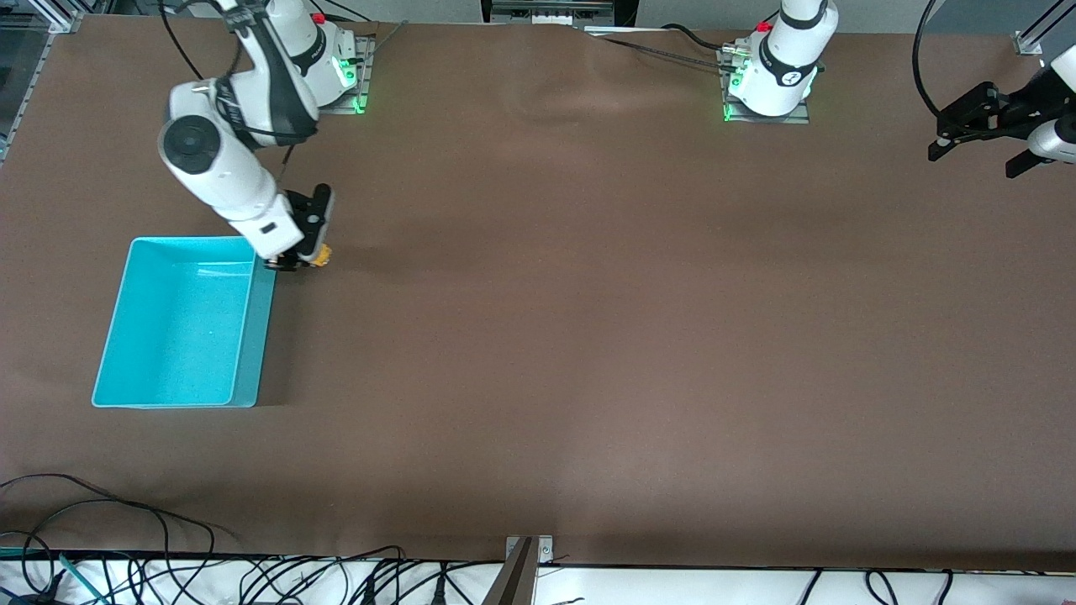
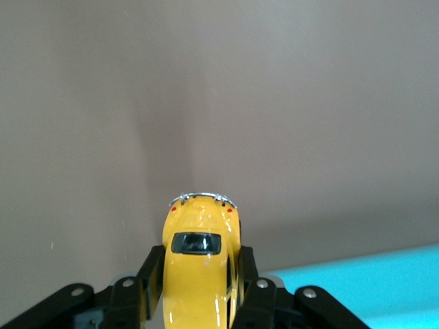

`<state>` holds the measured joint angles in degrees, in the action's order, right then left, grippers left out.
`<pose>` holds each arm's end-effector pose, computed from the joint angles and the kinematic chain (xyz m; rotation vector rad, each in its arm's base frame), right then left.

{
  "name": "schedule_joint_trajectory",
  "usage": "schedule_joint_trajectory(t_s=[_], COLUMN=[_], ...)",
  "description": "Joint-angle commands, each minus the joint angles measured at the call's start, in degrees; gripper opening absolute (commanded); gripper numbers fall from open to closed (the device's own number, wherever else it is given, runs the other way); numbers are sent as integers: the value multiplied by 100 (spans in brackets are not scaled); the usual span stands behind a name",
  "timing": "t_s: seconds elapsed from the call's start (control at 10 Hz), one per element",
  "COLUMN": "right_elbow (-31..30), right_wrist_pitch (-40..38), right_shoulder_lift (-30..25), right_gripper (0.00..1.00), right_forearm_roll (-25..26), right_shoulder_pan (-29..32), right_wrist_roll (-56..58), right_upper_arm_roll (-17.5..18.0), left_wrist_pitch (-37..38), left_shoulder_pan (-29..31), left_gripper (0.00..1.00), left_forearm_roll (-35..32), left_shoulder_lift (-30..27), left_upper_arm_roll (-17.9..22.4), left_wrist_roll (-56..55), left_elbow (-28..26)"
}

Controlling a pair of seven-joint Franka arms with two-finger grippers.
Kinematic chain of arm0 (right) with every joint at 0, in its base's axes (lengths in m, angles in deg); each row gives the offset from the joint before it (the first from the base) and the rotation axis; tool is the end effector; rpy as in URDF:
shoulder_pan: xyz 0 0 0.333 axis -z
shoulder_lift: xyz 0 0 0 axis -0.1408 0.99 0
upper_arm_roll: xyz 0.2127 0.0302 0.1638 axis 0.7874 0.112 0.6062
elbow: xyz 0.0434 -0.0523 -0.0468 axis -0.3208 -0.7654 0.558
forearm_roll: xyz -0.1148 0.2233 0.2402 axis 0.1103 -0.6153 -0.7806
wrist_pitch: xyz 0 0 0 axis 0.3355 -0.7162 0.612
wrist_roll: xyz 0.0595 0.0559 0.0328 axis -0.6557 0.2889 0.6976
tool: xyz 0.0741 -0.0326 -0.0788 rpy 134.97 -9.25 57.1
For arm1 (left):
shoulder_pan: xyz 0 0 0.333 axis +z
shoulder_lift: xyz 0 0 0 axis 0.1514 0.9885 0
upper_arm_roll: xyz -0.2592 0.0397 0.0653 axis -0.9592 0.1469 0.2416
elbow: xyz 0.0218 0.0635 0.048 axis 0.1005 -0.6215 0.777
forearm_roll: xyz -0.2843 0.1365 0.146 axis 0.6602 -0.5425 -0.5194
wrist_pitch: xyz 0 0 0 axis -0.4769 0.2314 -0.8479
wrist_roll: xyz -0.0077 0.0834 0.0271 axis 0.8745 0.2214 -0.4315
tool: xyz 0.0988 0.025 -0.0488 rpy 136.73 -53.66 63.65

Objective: Wind up and store yellow beetle car
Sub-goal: 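Carry the car with the right gripper into the teal bin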

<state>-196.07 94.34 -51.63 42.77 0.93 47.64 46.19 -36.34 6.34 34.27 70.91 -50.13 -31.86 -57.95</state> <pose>0.4647 0.0701 0.3087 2.4254 1.9532 -0.0987 0.4720 0.0014 0.5995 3.0736 -0.2955 -0.0586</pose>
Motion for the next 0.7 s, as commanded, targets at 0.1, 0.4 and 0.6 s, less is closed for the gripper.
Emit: schedule_joint_trajectory(t_s=[0.1,0.4,0.6], right_elbow=[272,263,254], right_wrist_pitch=[-500,52,387], right_shoulder_lift=[-35,289,684], right_gripper=[0,0,0], right_forearm_roll=[53,45,-26], right_shoulder_pan=[4,39,65], right_wrist_roll=[130,638,825], right_upper_arm_roll=[-1119,-1876,-2001], left_wrist_pitch=[-37,-10,-2], left_shoulder_pan=[25,17,8], left_gripper=[100,100,100], left_forearm_roll=[62,36,36], left_shoulder_lift=[-17,-17,-17], left_upper_arm_roll=[-16,-16,-16], left_wrist_roll=[-79,-79,-79], left_elbow=[9,9,9])
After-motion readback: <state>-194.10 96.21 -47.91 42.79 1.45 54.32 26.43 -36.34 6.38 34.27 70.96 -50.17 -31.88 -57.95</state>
